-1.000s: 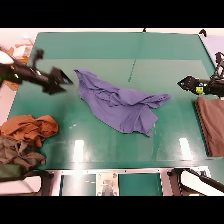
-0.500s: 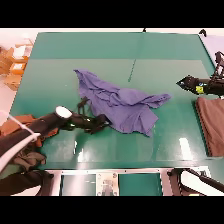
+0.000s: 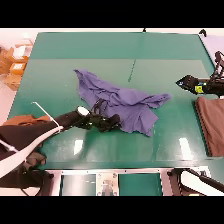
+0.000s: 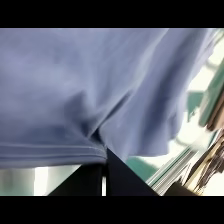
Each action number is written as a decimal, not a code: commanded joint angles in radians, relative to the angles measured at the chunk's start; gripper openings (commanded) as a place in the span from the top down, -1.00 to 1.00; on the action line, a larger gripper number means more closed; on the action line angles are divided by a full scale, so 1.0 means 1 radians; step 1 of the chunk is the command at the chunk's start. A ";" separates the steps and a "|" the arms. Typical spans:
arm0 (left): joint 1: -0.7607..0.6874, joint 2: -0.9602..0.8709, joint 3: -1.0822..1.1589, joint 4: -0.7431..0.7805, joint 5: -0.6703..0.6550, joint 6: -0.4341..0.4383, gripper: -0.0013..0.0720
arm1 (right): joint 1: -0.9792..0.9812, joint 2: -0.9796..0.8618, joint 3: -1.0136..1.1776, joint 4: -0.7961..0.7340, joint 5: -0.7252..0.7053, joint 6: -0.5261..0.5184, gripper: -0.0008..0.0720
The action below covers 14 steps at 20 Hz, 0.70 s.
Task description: Fold the shirts.
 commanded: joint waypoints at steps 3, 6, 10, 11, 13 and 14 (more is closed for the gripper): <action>0.235 0.097 0.014 0.617 -0.346 -0.257 0.90 | 0.059 -0.001 0.001 0.003 0.103 -0.040 -0.38; 0.418 0.148 0.014 0.852 -0.500 -0.285 0.90 | 0.246 -0.001 -0.002 0.002 0.153 -0.152 -0.39; 0.526 0.148 0.013 0.875 -0.521 -0.211 0.90 | 0.595 -0.034 -0.015 -0.002 0.060 -0.206 -0.42; 0.533 0.148 0.013 0.877 -0.517 -0.196 0.90 | 0.668 -0.060 -0.011 -0.002 0.022 -0.206 -0.43; 0.533 0.148 0.013 0.875 -0.512 -0.179 0.90 | 0.788 -0.148 0.014 -0.002 -0.008 -0.206 -0.43; 0.533 0.148 0.013 0.872 -0.512 -0.173 0.90 | 0.839 -0.203 0.037 -0.016 -0.011 -0.206 -0.43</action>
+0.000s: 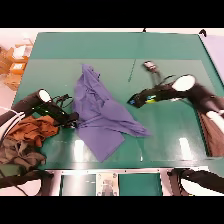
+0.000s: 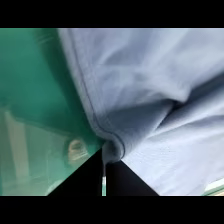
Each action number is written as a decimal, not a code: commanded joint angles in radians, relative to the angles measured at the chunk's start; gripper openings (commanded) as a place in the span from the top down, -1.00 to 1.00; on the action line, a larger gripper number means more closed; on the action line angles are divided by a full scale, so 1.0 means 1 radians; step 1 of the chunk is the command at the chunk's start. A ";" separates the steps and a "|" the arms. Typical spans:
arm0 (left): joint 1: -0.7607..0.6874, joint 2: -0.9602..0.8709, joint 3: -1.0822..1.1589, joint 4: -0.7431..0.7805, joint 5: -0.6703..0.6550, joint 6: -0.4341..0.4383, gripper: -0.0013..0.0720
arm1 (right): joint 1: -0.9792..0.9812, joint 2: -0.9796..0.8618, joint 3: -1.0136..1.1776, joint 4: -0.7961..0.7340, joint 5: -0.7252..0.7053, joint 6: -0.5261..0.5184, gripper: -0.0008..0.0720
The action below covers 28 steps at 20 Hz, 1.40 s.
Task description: Fold the shirts.
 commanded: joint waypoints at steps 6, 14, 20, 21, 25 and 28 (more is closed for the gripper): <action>0.026 0.003 0.000 0.026 -0.018 0.049 0.90 | 0.352 -0.339 0.270 -0.201 -0.048 0.047 -0.43; 0.026 0.003 0.000 -0.062 -0.029 0.108 0.90 | 0.400 -0.500 0.459 -0.352 -0.031 0.114 -0.47; 0.026 0.004 0.000 -0.060 -0.034 0.137 0.90 | 0.399 -0.505 0.521 -0.584 0.025 0.277 0.94; 0.026 0.003 0.000 -0.051 -0.035 0.143 0.90 | 0.398 -0.488 0.558 -0.608 0.051 0.277 0.95; 0.026 0.003 0.000 -0.011 -0.048 0.143 0.90 | 0.274 -0.307 0.625 -0.776 0.077 0.432 0.95; 0.026 0.004 0.000 0.011 -0.053 0.143 0.90 | -0.010 -0.212 0.586 -0.739 0.144 0.575 0.95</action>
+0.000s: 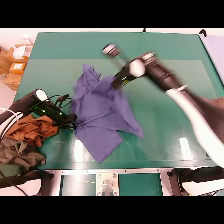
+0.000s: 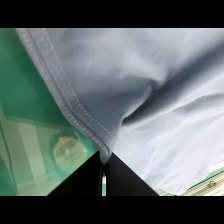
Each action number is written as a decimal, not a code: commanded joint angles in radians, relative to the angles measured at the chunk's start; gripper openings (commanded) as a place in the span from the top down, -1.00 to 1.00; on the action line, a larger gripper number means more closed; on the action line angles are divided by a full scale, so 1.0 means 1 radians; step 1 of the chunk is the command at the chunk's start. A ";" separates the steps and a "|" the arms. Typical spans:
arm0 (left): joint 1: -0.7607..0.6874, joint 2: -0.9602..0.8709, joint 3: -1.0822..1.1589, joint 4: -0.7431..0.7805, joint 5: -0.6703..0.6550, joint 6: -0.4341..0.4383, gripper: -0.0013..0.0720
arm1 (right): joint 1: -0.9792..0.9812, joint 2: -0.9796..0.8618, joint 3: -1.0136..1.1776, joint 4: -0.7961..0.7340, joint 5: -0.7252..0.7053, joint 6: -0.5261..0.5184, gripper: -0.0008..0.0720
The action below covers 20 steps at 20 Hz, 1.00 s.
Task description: Fold the shirts.
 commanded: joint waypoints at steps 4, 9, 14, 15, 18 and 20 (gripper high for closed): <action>0.000 0.001 0.000 0.028 0.021 0.003 0.90 | -0.515 0.098 -0.185 0.360 0.093 0.114 0.95; 0.000 0.001 0.001 0.031 0.043 0.000 0.90 | -0.648 0.097 -0.413 0.398 -0.100 0.128 0.95; 0.000 0.001 0.000 0.039 0.060 -0.009 0.90 | -0.682 0.098 -0.401 0.406 -0.105 0.065 0.84; 0.000 0.001 0.001 0.038 0.058 -0.009 0.90 | -0.682 0.098 -0.396 0.404 -0.079 0.053 0.07; 0.000 0.001 0.001 0.035 0.048 -0.008 0.90 | -0.725 0.134 -0.382 0.404 0.111 0.035 -0.51; 0.000 0.001 0.001 0.031 0.049 -0.008 0.90 | -0.750 0.208 -0.454 0.405 0.201 0.034 -0.12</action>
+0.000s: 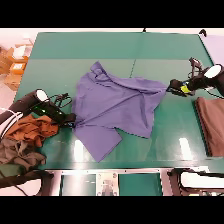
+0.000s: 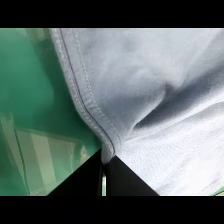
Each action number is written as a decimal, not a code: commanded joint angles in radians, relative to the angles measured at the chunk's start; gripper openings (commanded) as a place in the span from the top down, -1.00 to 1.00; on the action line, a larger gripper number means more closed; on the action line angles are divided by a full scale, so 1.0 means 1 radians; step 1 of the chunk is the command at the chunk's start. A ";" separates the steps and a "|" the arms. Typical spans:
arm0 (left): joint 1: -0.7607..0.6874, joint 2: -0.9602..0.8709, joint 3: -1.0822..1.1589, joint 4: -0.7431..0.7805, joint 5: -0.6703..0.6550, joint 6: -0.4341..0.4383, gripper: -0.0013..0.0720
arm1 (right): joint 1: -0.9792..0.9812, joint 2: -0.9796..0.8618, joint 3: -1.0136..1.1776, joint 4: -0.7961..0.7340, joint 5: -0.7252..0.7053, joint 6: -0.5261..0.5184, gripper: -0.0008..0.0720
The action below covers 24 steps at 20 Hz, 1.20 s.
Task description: Fold the shirts.
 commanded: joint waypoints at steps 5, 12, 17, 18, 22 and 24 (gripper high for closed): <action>0.000 0.000 0.001 -0.037 0.000 0.001 0.90 | -0.037 0.351 -0.527 0.218 0.103 -0.043 -0.61; 0.000 0.003 0.003 -0.049 0.000 0.011 0.90 | 0.060 0.327 -0.803 0.539 -0.137 -0.214 -0.54; 0.000 0.005 0.047 -0.052 -0.020 0.026 0.91 | 0.143 0.261 -0.746 0.580 -0.118 -0.277 0.93; 0.000 0.012 0.084 -0.052 -0.044 0.026 0.90 | 0.134 0.265 -0.707 0.571 -0.080 -0.282 0.93; 0.000 0.165 0.319 -0.047 -0.071 -0.004 0.91 | 0.023 0.347 -0.397 0.566 0.067 -0.251 0.93; 0.000 0.271 0.489 -0.036 -0.032 -0.034 0.91 | -0.048 0.381 -0.156 0.566 0.146 -0.214 0.93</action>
